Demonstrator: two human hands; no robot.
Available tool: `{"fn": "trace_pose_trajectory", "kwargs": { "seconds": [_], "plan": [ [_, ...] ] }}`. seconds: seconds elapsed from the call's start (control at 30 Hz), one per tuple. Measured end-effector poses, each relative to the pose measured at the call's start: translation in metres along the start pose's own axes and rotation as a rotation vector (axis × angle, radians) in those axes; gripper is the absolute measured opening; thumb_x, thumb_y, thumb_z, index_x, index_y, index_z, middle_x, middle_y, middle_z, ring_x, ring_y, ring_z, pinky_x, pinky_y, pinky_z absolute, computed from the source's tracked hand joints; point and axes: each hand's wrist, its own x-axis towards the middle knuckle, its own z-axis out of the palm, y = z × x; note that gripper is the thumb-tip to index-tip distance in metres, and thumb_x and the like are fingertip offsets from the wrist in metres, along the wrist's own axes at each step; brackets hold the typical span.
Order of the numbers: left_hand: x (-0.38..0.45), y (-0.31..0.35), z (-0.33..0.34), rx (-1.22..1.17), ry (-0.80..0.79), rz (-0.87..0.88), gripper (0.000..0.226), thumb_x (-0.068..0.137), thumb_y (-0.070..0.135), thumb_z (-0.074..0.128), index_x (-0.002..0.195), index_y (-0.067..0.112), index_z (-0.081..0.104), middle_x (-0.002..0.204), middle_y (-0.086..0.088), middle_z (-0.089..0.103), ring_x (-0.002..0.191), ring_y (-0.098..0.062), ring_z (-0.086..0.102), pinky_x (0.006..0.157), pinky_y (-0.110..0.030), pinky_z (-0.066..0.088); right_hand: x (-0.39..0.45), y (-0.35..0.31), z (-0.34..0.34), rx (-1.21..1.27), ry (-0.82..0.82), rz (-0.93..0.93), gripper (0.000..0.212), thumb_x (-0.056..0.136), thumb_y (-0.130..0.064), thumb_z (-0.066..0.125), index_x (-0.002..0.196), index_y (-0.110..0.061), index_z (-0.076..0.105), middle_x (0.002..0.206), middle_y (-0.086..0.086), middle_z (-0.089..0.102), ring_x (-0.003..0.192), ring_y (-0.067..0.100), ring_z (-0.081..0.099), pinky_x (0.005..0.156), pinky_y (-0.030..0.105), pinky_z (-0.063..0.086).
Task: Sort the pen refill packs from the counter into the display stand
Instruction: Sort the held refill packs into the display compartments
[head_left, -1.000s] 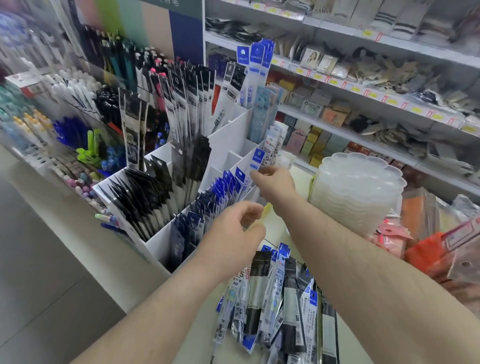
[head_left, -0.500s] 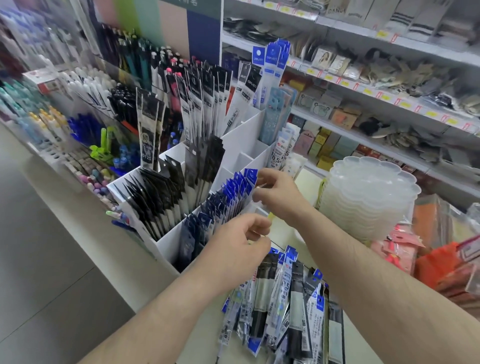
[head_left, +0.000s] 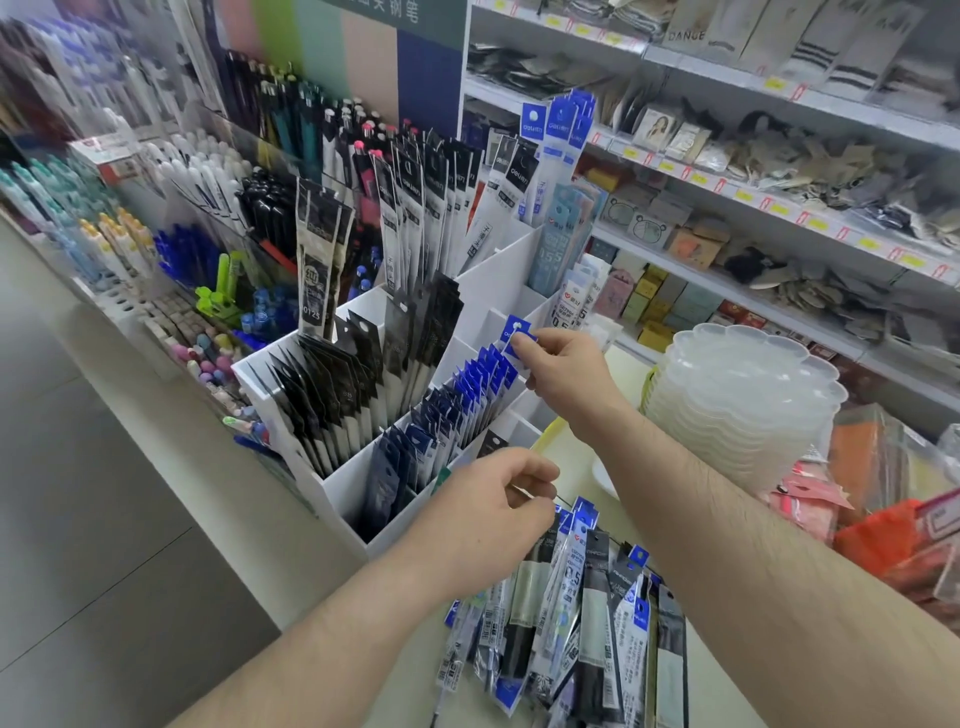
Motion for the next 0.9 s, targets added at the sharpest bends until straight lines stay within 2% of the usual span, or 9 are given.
{"fn": "trace_pose_trajectory", "kwargs": {
  "seconds": [0.1,0.2,0.33,0.53,0.6,0.67,0.73,0.8,0.9],
  "plan": [
    [-0.002,-0.001,-0.002,0.013,-0.008,-0.009,0.028,0.090,0.017,0.058,0.110,0.035,0.063,0.099,0.019,0.067,0.086,0.002,0.062,0.089,-0.024,0.052,-0.001,-0.003,0.001,0.021,-0.006,-0.001,0.023,0.097,-0.034,0.061,0.081,-0.023,0.072,0.085,0.012,0.073,0.064,0.011,0.055,0.065,0.029,0.046],
    [-0.002,-0.002,-0.001,0.019,-0.008,-0.008,0.027,0.090,0.017,0.059,0.106,0.038,0.062,0.098,0.020,0.067,0.084,0.002,0.062,0.089,-0.026,0.053,-0.002,-0.006,-0.001,0.045,-0.003,-0.013,0.020,0.096,-0.025,0.062,0.083,-0.016,0.074,0.079,0.016,0.069,0.061,0.010,0.052,0.062,0.025,0.045],
    [-0.003,0.000,0.001,0.035,-0.036,-0.015,0.025,0.091,0.020,0.059,0.106,0.039,0.062,0.098,0.021,0.067,0.085,0.003,0.062,0.091,-0.028,0.053,-0.001,-0.007,-0.003,0.006,0.017,-0.055,0.014,0.091,-0.023,0.066,0.080,-0.019,0.074,0.083,0.012,0.073,0.069,0.014,0.058,0.069,0.038,0.051],
    [-0.003,0.005,0.001,0.083,-0.051,-0.016,0.023,0.095,0.023,0.057,0.113,0.036,0.062,0.102,0.022,0.066,0.091,0.003,0.061,0.089,-0.021,0.052,-0.003,-0.010,-0.005,-0.043,-0.071,-0.001,0.021,0.091,-0.028,0.067,0.081,-0.011,0.075,0.071,0.017,0.063,0.062,0.019,0.046,0.062,0.037,0.042],
    [-0.001,0.005,0.003,0.087,-0.054,-0.015,0.022,0.094,0.023,0.057,0.111,0.037,0.062,0.102,0.021,0.066,0.091,0.004,0.061,0.089,-0.021,0.051,-0.002,-0.013,-0.006,-0.062,-0.022,-0.024,0.022,0.092,-0.027,0.065,0.081,-0.011,0.075,0.076,0.022,0.066,0.062,0.018,0.048,0.062,0.036,0.043],
    [0.000,0.005,0.004,0.076,-0.051,-0.011,0.021,0.094,0.022,0.058,0.105,0.039,0.061,0.101,0.020,0.067,0.090,0.003,0.061,0.091,-0.024,0.052,-0.002,-0.016,-0.008,-0.049,0.035,-0.046,0.024,0.093,-0.027,0.064,0.083,-0.007,0.073,0.068,0.017,0.059,0.061,0.017,0.046,0.061,0.036,0.042],
    [0.001,0.005,0.003,0.072,-0.046,-0.007,0.021,0.093,0.022,0.058,0.105,0.039,0.061,0.101,0.020,0.067,0.090,0.003,0.061,0.091,-0.024,0.052,-0.002,-0.020,-0.011,-0.046,0.082,-0.078,0.026,0.094,-0.027,0.064,0.085,-0.005,0.072,0.065,0.012,0.057,0.060,0.017,0.047,0.060,0.039,0.043],
    [0.002,0.005,0.003,0.079,-0.043,0.000,0.022,0.094,0.023,0.057,0.109,0.037,0.062,0.101,0.021,0.067,0.091,0.004,0.061,0.089,-0.020,0.051,-0.003,-0.025,-0.014,-0.041,0.140,-0.128,0.027,0.095,-0.027,0.063,0.084,-0.003,0.072,0.069,0.019,0.060,0.061,0.017,0.048,0.061,0.045,0.047],
    [0.001,0.008,0.005,0.053,0.000,0.036,0.023,0.093,0.017,0.059,0.109,0.032,0.065,0.099,0.018,0.068,0.089,0.004,0.061,0.084,-0.014,0.050,-0.007,-0.038,-0.025,0.060,0.248,-0.224,0.028,0.095,-0.024,0.064,0.082,0.000,0.068,0.061,0.006,0.054,0.057,0.014,0.044,0.056,0.041,0.041]
  ]
}}
